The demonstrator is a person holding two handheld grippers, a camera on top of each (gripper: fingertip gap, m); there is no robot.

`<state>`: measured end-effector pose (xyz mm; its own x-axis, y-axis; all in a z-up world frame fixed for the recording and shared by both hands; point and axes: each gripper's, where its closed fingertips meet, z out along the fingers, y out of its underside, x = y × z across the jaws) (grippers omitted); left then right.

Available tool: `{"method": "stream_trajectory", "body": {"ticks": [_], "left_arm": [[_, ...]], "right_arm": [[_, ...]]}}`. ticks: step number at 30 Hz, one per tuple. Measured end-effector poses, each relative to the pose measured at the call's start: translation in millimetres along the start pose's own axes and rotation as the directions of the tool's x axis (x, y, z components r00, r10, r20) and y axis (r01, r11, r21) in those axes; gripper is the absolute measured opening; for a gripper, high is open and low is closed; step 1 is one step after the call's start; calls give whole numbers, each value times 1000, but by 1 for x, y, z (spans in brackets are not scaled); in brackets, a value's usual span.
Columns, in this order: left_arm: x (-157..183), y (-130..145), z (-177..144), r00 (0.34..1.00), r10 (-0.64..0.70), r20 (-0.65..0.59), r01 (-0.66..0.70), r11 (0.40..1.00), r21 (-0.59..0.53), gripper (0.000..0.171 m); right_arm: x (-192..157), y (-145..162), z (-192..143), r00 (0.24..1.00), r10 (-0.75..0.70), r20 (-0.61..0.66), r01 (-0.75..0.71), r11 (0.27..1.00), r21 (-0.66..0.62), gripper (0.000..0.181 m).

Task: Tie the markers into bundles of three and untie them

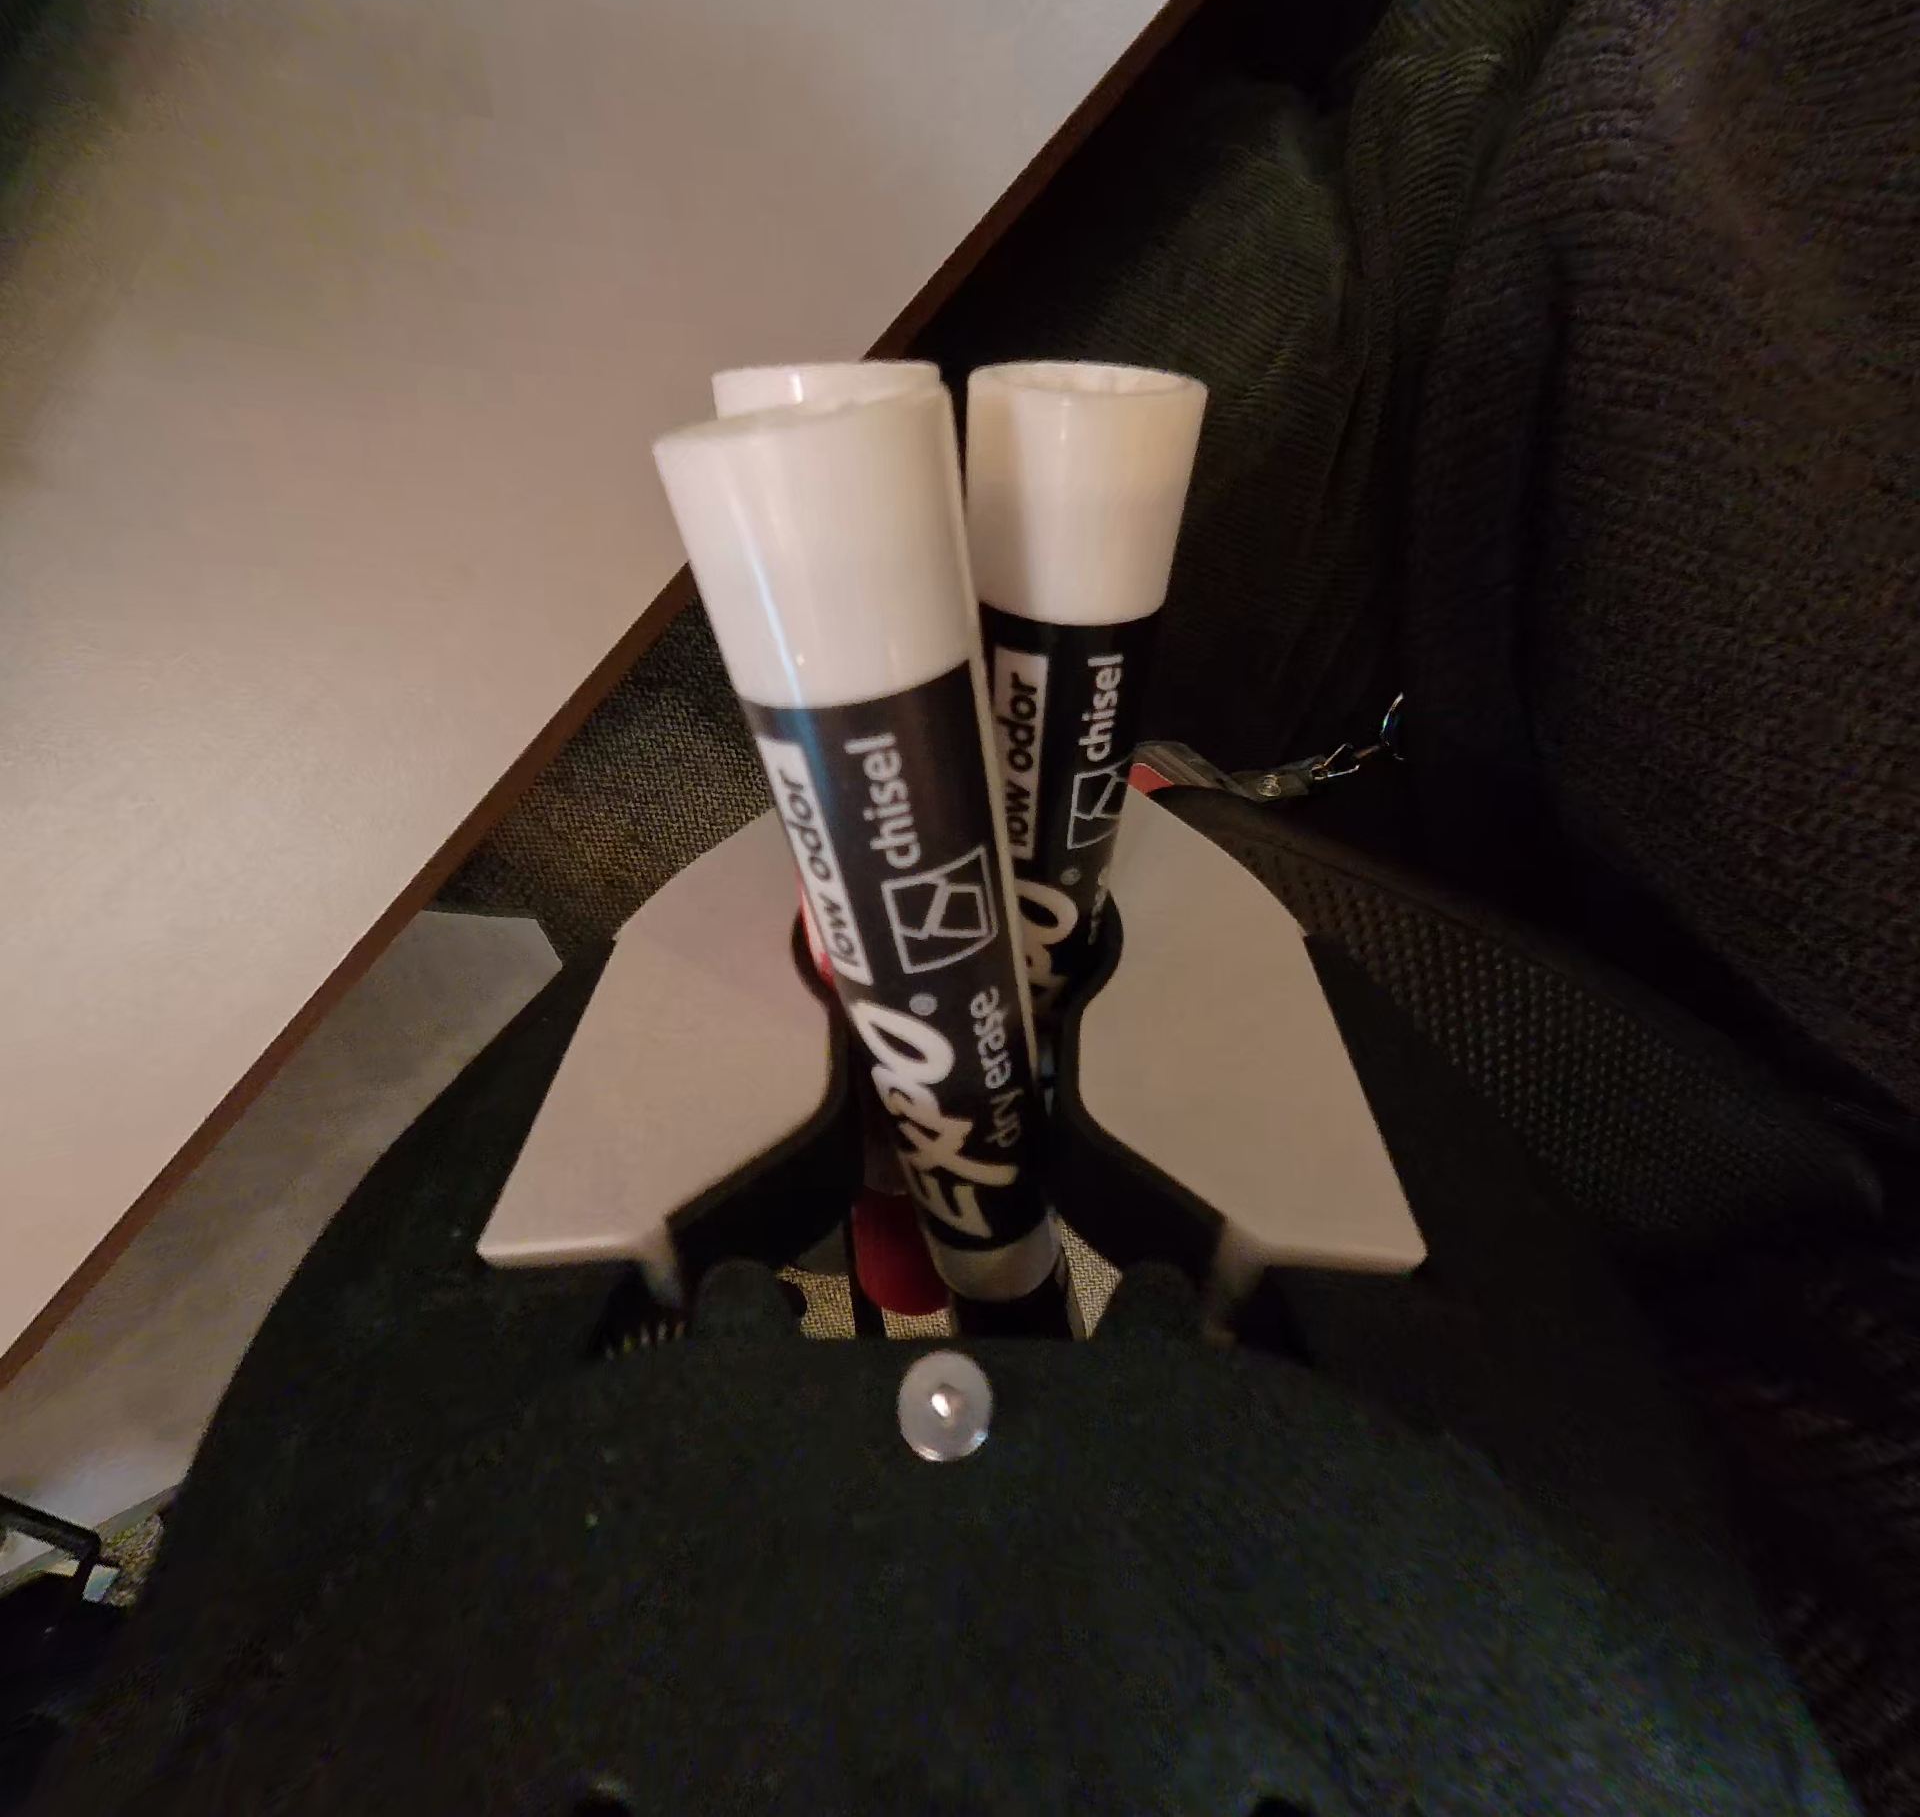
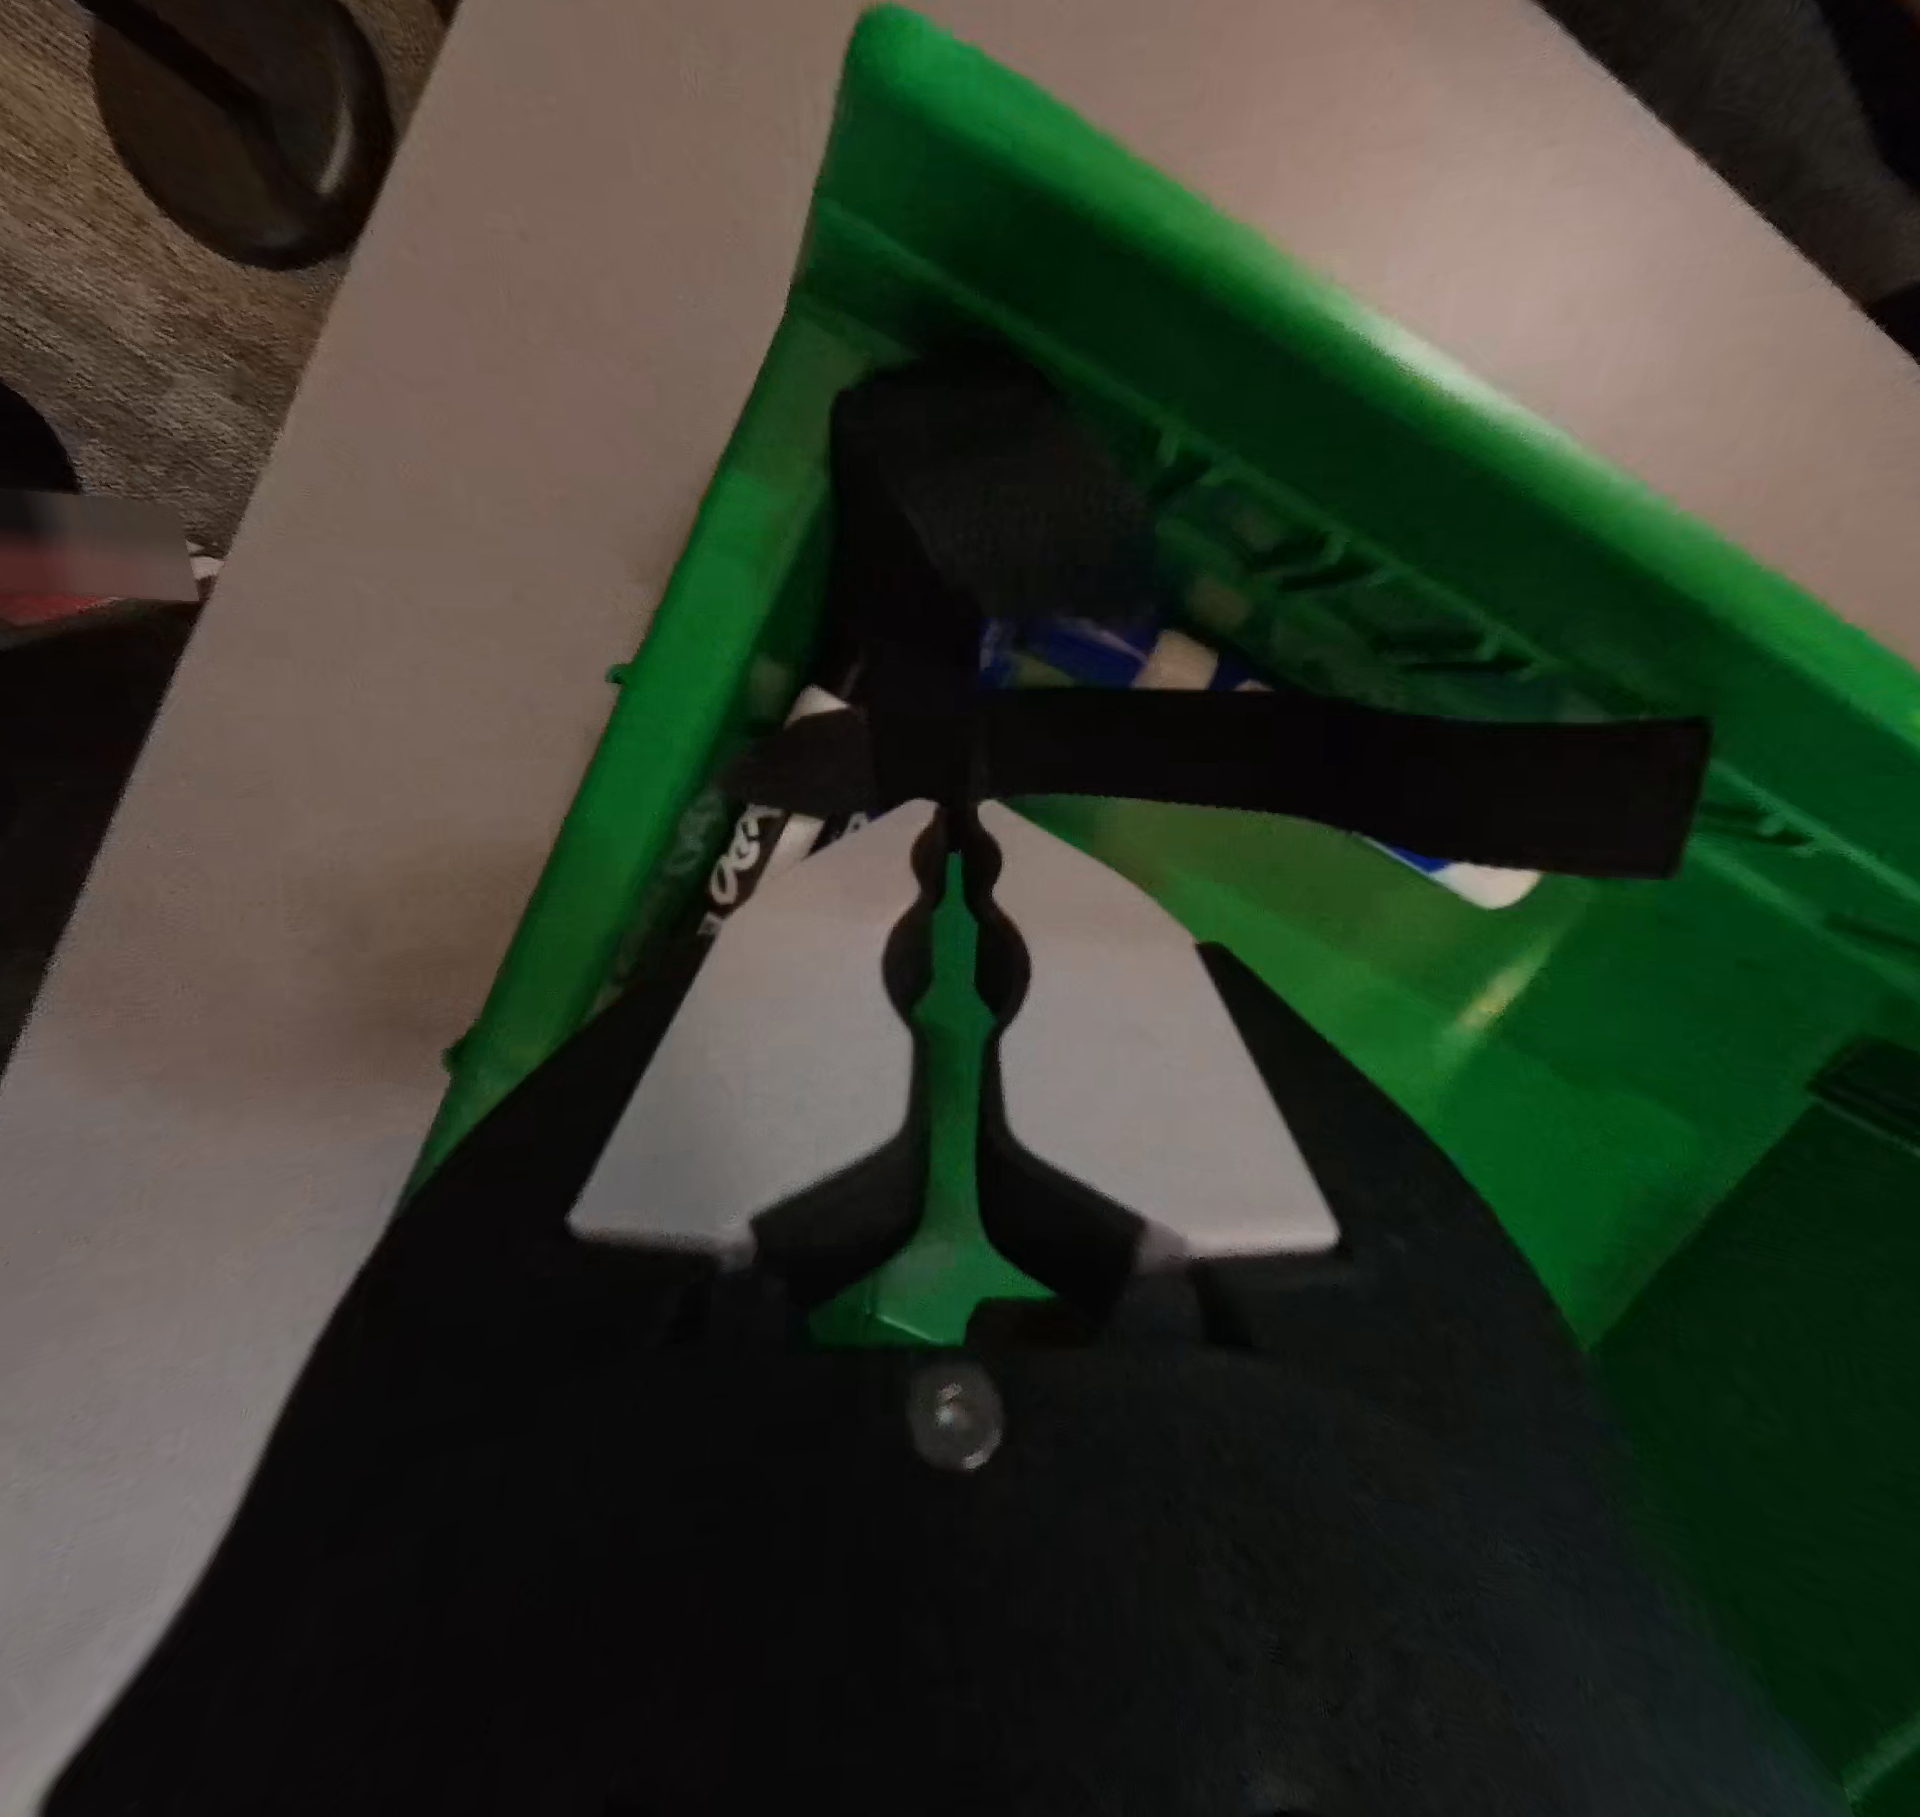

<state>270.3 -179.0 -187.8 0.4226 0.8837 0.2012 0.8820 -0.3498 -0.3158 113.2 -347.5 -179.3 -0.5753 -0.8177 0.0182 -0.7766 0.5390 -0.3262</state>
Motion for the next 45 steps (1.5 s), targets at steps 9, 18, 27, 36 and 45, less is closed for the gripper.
{"method": "stream_trajectory", "body": {"ticks": [9,18,27,36,45], "left_arm": [[0,1,-1,1000,0,3,0,1000,4,43],[0,1,1,1000,-1,-1,1,1000,-9,43],[0,2,1,1000,0,-3,0,1000,-11,43],[0,3,-2,1000,-3,4,3,1000,-8,43],[-1,5,0,1000,-8,-1,8,1000,-16,43]], "right_arm": [[33,21,-17,982,98,-163,-106,994,-41,2],[56,59,-38,932,-19,-362,-106,941,-323,2],[38,49,-23,790,-445,-422,208,842,-498,2],[-14,22,-11,941,322,107,-308,942,-130,2],[-5,26,-17,916,378,135,-372,926,-68,4]]}}
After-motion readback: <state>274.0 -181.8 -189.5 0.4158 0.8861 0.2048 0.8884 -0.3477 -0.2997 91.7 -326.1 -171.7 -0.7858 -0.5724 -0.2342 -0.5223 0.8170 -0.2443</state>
